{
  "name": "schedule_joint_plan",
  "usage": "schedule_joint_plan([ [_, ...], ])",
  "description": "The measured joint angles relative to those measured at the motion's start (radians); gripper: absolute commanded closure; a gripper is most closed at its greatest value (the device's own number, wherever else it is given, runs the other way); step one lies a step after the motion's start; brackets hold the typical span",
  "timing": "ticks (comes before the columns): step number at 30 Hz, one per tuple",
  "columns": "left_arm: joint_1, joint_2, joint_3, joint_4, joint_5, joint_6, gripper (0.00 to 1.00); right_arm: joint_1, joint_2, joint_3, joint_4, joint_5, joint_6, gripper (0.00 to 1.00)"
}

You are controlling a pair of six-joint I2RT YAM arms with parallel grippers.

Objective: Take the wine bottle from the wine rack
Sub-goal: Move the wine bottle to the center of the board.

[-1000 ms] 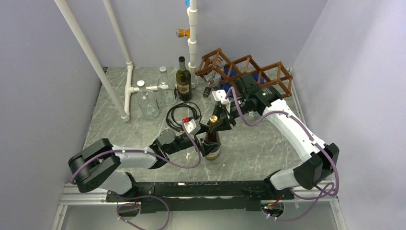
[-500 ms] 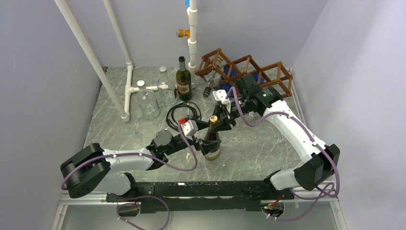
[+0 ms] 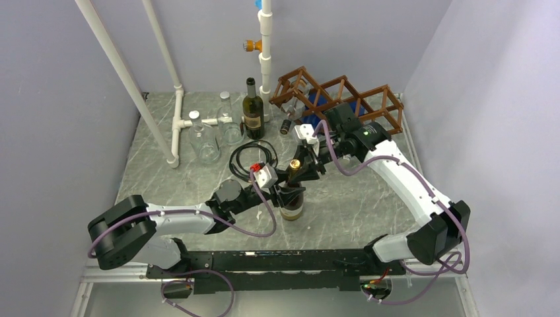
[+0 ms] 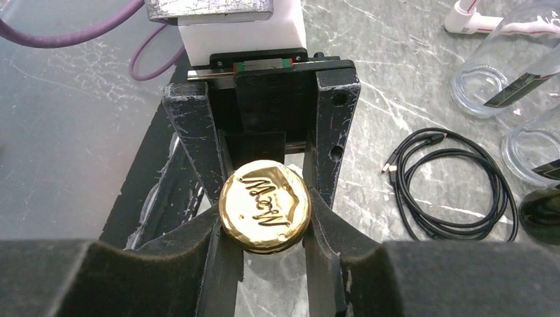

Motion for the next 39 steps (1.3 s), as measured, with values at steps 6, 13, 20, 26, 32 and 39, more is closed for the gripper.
schedule_joint_plan([
  [6, -0.003, -0.021, 0.0, -0.034, 0.001, 0.008, 1.0, -0.001, -0.012, -0.012, -0.005, 0.002, 0.036, 0.1],
  [13, -0.003, -0.106, 0.0, -0.162, -0.014, 0.021, 1.0, -0.093, -0.077, -0.012, -0.075, -0.047, -0.011, 0.0],
  [20, 0.006, -0.24, 0.002, -0.364, -0.058, 0.03, 1.0, -0.275, -0.19, -0.088, -0.106, -0.13, -0.063, 0.0],
  [26, 0.068, -0.351, 0.016, -0.553, -0.095, 0.027, 1.0, -0.391, -0.296, -0.285, 0.005, -0.19, 0.016, 0.0],
  [32, 0.19, -0.456, 0.021, -0.715, -0.131, 0.031, 1.0, -0.45, -0.307, -0.358, 0.083, -0.218, 0.063, 0.0],
  [39, 0.302, -0.552, 0.021, -0.846, -0.192, 0.056, 1.0, -0.462, -0.312, -0.388, 0.125, -0.225, 0.077, 0.0],
])
